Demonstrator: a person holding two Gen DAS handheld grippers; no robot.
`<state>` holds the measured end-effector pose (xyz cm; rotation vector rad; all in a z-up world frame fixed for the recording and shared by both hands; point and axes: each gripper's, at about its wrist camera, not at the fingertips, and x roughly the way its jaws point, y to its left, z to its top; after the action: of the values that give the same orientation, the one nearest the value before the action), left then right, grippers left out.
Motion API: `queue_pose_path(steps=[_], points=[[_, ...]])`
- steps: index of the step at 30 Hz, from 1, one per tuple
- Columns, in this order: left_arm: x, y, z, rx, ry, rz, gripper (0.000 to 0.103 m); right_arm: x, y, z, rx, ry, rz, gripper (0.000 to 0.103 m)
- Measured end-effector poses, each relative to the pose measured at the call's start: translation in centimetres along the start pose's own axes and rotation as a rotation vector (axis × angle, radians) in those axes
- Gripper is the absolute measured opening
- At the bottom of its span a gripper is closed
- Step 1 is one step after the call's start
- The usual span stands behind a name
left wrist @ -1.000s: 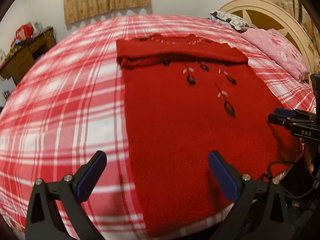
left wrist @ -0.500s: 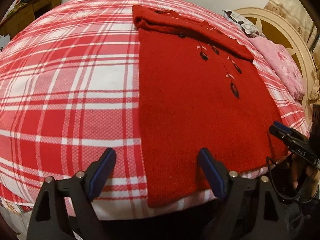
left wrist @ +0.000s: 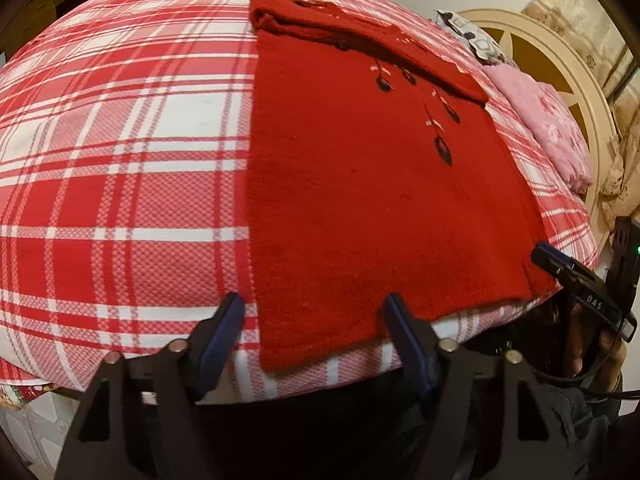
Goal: Fold small clothes
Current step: 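Grasp the cardigan hem with the left gripper while the right gripper grasps it too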
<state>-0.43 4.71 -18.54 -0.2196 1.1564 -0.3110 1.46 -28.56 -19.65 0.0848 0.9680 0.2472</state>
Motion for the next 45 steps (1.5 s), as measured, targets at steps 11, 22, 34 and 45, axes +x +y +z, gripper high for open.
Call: queue_pose_path(steps=[11,22,34,45], points=[[-1.0,0.2,0.2,0.015,-0.046,-0.007,0.011,-2.0,-3.5,-0.6,0.090,-0.017,-0.053,0.065],[-2.1,1.5,0.5,-0.024,-0.099,-0.038,0.011,-2.5,-4.8,-1.8,0.143,0.016,0.016,0.065],[-1.8,2.2,0.5,-0.066,-0.089,-0.064,0.011,-1.6,-5.6,-2.5,0.208,0.046,0.144,0.008],[-1.9,2.2,0.5,-0.067,-0.101,-0.066,0.011,-2.2,-6.8,-2.6,0.278,-0.014,0.244,0.007]])
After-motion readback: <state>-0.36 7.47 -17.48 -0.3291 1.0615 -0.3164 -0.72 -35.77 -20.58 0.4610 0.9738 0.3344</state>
